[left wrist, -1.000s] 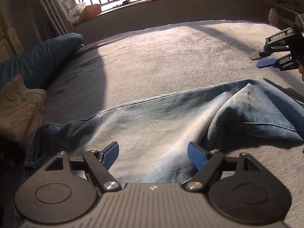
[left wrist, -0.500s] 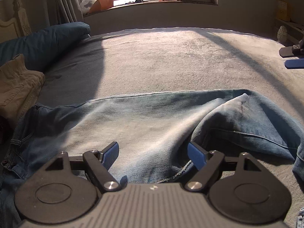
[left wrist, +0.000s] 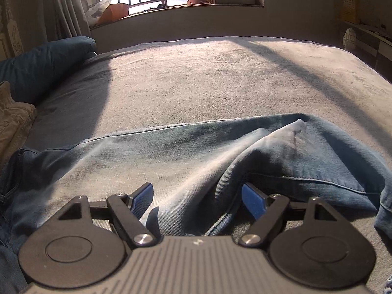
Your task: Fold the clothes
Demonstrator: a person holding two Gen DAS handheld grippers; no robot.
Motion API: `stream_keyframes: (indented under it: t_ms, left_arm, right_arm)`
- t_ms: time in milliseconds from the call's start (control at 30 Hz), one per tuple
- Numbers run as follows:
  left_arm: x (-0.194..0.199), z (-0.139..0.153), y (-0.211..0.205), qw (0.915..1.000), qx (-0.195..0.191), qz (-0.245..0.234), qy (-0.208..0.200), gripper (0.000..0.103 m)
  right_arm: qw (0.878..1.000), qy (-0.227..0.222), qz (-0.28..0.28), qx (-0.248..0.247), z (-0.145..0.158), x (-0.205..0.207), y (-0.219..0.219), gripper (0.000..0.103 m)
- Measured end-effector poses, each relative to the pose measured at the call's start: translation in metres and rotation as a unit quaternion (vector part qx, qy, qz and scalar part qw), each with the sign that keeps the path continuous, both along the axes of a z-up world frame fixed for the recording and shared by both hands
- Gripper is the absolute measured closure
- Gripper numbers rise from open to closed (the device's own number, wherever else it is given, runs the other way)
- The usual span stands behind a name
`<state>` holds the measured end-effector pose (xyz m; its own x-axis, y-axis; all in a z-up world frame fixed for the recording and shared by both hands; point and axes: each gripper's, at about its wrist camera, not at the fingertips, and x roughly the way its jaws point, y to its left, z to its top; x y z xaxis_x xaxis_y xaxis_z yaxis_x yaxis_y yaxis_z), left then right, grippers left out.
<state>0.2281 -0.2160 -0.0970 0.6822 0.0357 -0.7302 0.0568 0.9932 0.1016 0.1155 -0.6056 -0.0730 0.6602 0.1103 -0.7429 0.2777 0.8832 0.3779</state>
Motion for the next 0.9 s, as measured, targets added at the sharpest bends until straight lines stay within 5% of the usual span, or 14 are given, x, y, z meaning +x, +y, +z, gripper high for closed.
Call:
stream_keyframes:
  t_ms: [100, 200, 233, 267, 333, 467, 600, 700, 833, 900]
  left_arm:
    - [0.003, -0.006, -0.004, 1.0000, 0.003, 0.001, 0.002, 0.022]
    - [0.002, -0.009, -0.006, 0.9999, 0.016, -0.001, 0.001, 0.022]
    - [0.002, -0.010, -0.006, 0.9998, 0.018, -0.001, 0.002, 0.022]
    - [0.002, -0.011, -0.005, 0.9998, 0.020, -0.001, 0.002, 0.022]
    - [0.002, -0.012, -0.005, 0.9997, 0.025, -0.001, 0.003, 0.022]
    - [0.001, -0.012, -0.001, 0.9996, 0.026, 0.001, 0.002, 0.022]
    - [0.000, -0.012, 0.003, 0.9996, 0.026, -0.002, 0.006, 0.022]
    - [-0.001, -0.014, 0.003, 0.9996, 0.025, -0.012, 0.010, 0.020]
    - [-0.007, -0.011, -0.002, 0.9984, 0.041, -0.039, 0.000, 0.020]
    - [-0.011, -0.006, -0.004, 0.9962, 0.055, -0.066, -0.015, 0.021]
  right_arm:
    - [0.998, 0.047, -0.037, 0.021, -0.031, -0.009, -0.014, 0.040]
    - [0.998, 0.055, -0.018, 0.039, -0.049, -0.010, -0.008, 0.043]
    - [0.998, 0.050, -0.003, 0.036, -0.053, -0.008, -0.003, 0.059]
    - [0.998, 0.047, 0.013, 0.031, -0.054, -0.006, 0.002, 0.089]
    - [0.998, 0.040, 0.043, -0.004, -0.050, 0.003, 0.014, 0.093]
    - [0.985, -0.020, 0.083, -0.150, -0.016, 0.030, 0.033, 0.094]
    - [0.944, -0.064, 0.094, -0.311, 0.015, 0.069, 0.039, 0.094]
    - [0.921, -0.047, 0.094, -0.375, 0.011, 0.106, 0.038, 0.092]
    - [0.874, -0.002, 0.081, -0.478, -0.025, 0.138, 0.033, 0.061]
    - [0.874, -0.009, 0.054, -0.482, -0.027, 0.136, 0.028, 0.060]
